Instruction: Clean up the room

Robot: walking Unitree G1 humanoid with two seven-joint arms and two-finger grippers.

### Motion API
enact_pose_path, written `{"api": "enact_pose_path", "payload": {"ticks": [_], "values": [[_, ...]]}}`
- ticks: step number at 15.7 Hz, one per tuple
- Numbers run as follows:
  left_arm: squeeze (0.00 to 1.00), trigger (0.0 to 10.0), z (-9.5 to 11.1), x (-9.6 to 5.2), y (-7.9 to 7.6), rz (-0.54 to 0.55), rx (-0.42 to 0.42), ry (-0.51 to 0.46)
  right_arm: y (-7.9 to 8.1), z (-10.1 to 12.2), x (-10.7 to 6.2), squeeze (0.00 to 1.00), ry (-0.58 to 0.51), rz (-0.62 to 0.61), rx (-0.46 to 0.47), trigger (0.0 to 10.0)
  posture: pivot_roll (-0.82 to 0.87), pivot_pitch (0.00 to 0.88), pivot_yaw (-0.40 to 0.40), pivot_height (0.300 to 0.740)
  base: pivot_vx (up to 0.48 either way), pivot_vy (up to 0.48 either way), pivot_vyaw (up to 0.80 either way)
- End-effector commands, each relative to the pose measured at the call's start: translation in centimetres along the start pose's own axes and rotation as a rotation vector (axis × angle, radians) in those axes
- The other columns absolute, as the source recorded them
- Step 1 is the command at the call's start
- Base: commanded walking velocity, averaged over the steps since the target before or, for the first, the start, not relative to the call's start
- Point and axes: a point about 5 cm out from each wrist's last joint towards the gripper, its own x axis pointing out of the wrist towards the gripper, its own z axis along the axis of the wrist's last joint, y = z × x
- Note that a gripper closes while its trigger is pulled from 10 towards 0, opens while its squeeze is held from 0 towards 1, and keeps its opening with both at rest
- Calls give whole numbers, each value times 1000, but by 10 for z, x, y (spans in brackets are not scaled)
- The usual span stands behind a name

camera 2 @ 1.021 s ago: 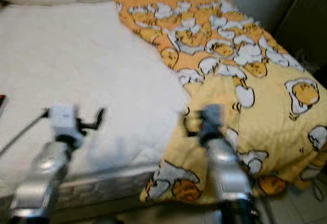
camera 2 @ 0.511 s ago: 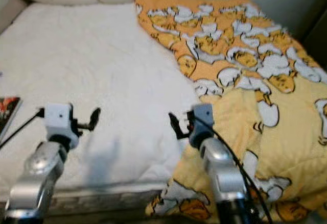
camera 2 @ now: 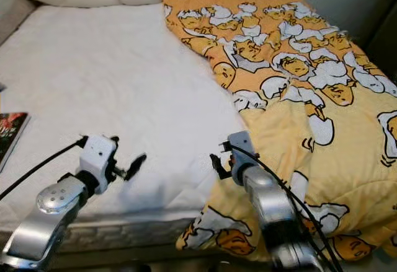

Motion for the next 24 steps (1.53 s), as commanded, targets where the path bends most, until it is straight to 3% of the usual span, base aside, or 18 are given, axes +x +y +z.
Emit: {"api": "enact_pose_path", "payload": {"ticks": [1,2,3,5,7,11,24], "values": [[169,10000,2,0,-2,-46,34,10,-2,-3,4,780,39,-28,-8,10000,101,80,2,740,0,0,0],[169,10000,1,-1,-3,-67,43,19,-1,-4,6,780,55,-29,-6,10000,101,80,2,740,0,0,0],[165,10000,0,-4,-3,-121,68,39,4,-6,12,0,102,-10,-36,10000,105,84,7,740,0,0,0],[165,10000,-2,-8,-4,-176,94,57,9,-9,17,0,140,7,-79,10000,110,89,10,740,0,0,0],[169,10000,-5,-13,-5,-221,112,81,9,-17,20,0,193,-4,-113,0,114,94,10,740,0,0,0],[169,10000,-7,-21,-9,-297,129,106,7,-33,21,0,262,-40,-187,0,120,100,8,740,0,0,0],[165,10000,-9,-25,-10,-337,122,120,0,-33,21,0,234,-24,-147,0,111,97,11,740,0,0,0]]}}
